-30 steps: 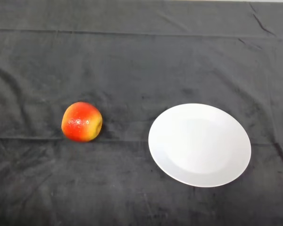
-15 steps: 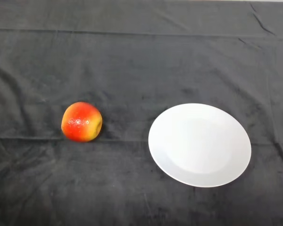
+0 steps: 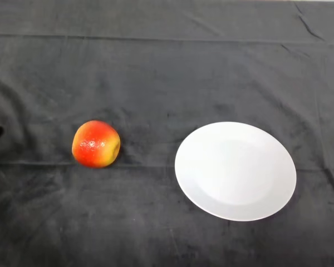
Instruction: Move the apple to the plate
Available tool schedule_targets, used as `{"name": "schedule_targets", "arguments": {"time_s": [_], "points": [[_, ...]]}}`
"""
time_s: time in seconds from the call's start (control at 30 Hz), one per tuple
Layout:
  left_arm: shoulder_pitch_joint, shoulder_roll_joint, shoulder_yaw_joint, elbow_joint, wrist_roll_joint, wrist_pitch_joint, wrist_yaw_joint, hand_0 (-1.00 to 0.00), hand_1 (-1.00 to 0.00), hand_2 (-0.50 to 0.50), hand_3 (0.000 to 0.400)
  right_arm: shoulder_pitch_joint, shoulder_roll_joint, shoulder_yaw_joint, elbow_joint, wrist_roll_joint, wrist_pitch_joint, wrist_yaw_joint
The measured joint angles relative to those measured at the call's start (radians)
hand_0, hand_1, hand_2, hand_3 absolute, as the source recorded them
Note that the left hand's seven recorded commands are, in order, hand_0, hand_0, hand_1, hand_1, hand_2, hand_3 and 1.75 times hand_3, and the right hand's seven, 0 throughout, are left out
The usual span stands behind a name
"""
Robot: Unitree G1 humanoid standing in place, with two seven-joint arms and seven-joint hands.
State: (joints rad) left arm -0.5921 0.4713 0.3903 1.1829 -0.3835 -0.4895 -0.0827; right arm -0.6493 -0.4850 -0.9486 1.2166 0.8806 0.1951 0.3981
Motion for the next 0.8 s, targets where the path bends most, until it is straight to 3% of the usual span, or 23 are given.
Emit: {"name": "schedule_targets", "arguments": {"time_s": [0.43, 0.8], "points": [[0.000, -0.048, -0.143, -0.005, 0.157, -0.063, -0.019, 0.00, 0.00, 0.00, 0.000, 0.000, 0.000, 0.0000, 0.000, 0.0000, 0.000, 0.0000], [0.000, -0.124, -0.244, -0.009, 0.268, -0.123, -0.024, 0.00, 0.00, 0.00, 0.000, 0.000, 0.000, 0.0001, 0.000, 0.0000, 0.000, 0.0000]]}}
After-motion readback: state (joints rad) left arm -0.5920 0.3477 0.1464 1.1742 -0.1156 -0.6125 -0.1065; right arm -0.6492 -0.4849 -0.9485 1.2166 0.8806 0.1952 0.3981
